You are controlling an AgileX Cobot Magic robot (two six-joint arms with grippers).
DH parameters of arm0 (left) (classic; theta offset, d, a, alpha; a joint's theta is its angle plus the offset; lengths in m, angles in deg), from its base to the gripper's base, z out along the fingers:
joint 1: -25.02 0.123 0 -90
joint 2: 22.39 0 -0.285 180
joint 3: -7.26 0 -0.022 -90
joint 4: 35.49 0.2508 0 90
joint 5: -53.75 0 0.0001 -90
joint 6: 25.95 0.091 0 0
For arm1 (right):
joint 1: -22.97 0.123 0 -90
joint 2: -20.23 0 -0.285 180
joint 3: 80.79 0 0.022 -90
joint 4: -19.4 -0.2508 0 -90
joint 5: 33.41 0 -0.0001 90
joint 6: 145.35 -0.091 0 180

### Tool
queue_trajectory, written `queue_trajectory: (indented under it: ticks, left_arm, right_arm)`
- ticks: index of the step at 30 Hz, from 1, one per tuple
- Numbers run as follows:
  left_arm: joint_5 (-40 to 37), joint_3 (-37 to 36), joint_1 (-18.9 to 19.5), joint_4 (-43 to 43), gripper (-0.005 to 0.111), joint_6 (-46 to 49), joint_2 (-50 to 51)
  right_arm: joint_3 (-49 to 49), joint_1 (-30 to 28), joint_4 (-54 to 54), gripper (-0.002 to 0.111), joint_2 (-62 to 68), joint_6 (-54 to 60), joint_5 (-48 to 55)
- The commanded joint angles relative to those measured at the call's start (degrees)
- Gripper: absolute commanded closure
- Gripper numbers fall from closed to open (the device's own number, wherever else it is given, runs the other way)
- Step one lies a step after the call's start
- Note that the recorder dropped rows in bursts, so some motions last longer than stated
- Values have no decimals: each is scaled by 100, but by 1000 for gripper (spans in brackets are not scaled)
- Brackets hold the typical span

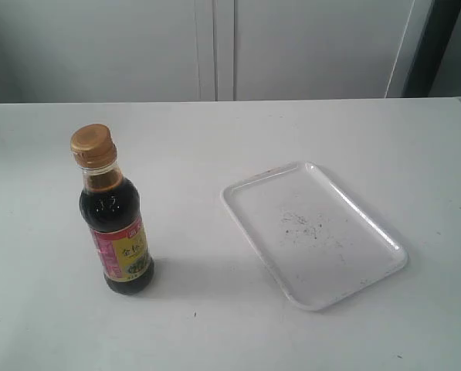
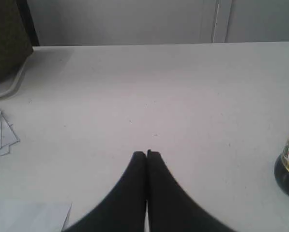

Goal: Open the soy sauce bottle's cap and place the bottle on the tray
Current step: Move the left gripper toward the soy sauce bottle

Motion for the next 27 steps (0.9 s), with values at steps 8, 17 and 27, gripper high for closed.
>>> queue_trajectory:
  ticks: [8,17,27]
  left_arm:
    - [1406,-23,14,-72,107,-164,-28]
    - [2076,46,14,-72,107,-376,-28]
    - [2150,1092,14,63,107,-452,1173]
  right_arm:
    - [-23,-15,55,108,-34,-22,-13]
    - [-23,-15,43,108,-34,-23,-13]
    - [-23,-15,43,108,-34,-23,-13]
